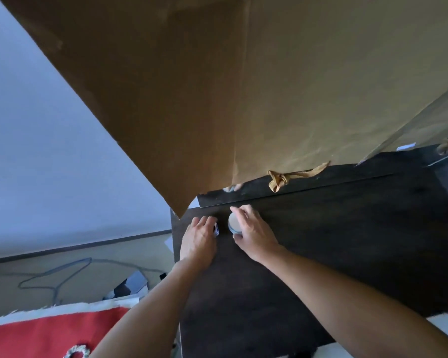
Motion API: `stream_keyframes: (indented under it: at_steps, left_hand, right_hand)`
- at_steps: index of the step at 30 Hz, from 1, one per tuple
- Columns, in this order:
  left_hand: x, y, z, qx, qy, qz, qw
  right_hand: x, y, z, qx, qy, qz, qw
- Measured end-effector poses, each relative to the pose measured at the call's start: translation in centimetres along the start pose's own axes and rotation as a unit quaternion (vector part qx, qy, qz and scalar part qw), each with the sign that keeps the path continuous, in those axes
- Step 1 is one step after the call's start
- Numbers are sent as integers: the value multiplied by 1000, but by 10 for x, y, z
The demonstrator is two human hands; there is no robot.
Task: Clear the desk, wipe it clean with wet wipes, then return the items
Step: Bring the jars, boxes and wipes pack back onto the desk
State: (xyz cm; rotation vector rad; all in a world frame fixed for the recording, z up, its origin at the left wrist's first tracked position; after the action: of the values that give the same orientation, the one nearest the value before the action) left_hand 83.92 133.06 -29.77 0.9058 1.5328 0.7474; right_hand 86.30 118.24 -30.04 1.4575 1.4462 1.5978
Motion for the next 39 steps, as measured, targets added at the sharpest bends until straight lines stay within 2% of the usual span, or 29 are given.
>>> stream_keyframes:
  at_steps: [6,11,16,23,30,39]
  left_hand:
    - [-11,12,-14,-27,-51,37,998]
    - [-62,16,-33,-31,-119,64,990]
    - [-140,-8,-52,10,-166,73,983]
    - [-276,-67,-96,8,-234,78,969]
    - [-417,-124,-118,46,-276,60,958]
    - [-537,-181,-99,79,-346,57,933]
  right_hand:
    - [-18,17,-25,0,-20,-10,1000]
    - [-67,44,-72,6,-74,-39,996]
    - [-130,72,-140,2,-109,-58,992]
    - [-235,127,-249,-45,-137,-77,987]
    - [-348,186,-355,-93,-219,-67,969]
    - [-455,237,-413,-127,-297,-42,945]
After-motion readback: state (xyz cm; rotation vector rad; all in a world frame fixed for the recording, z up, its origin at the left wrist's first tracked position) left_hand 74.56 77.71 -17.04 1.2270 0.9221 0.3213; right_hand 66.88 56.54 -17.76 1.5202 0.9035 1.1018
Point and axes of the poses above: each hand's wrist, its own z-axis towards the middle knuckle, its own y-axis out of the back of the hand, x = y × z, the point moved 3 cm from there along z, towards the middle knuckle, and after that the axes turned 8 degrees about -z, right-handed, at the moved point
